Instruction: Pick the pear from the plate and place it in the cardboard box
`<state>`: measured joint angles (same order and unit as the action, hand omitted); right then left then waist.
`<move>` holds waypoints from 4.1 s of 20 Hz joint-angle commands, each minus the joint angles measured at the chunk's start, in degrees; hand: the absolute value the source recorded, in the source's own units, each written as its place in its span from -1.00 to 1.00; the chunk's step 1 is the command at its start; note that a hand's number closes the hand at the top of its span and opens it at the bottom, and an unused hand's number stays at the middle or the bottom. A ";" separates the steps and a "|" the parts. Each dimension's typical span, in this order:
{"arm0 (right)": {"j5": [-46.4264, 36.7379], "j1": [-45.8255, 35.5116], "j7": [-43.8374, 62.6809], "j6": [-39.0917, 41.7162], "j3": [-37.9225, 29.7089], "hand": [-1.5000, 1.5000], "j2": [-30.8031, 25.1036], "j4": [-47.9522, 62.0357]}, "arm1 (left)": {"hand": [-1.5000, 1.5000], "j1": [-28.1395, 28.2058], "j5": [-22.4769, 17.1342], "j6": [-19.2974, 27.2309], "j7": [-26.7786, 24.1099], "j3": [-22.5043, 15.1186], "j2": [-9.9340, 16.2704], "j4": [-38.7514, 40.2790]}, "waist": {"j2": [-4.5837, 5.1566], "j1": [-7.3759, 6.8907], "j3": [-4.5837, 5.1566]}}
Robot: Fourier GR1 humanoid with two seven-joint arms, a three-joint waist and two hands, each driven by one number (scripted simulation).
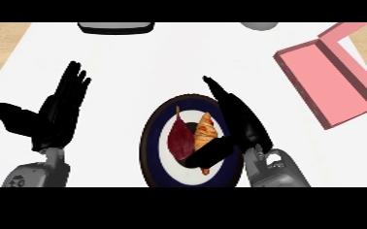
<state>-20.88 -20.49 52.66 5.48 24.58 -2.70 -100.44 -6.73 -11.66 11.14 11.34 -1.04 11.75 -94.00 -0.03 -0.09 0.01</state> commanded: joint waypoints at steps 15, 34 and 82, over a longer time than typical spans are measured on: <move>-5.91 2.00 -3.25 -5.81 5.11 -1.00 2.70 8.28 | 0.00 -1.39 2.88 -2.22 1.87 2.77 -2.55 -0.09 | 0.00 0.00 -0.01; -3.13 0.85 -5.57 -10.05 9.33 -1.00 2.70 15.33 | 0.00 0.08 6.30 -2.55 2.26 2.79 -5.61 -2.25 | -0.01 0.02 -0.01; -33.32 -12.70 -5.16 10.47 21.56 1.00 -0.98 -4.04 | 0.00 -1.26 4.92 -6.22 2.95 6.49 -4.95 -1.44 | -0.18 0.34 0.00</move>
<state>-52.52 -32.98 43.77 11.27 47.58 -4.96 -96.54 -7.72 -6.52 5.18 13.74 5.59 6.73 -94.61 -0.20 0.26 0.01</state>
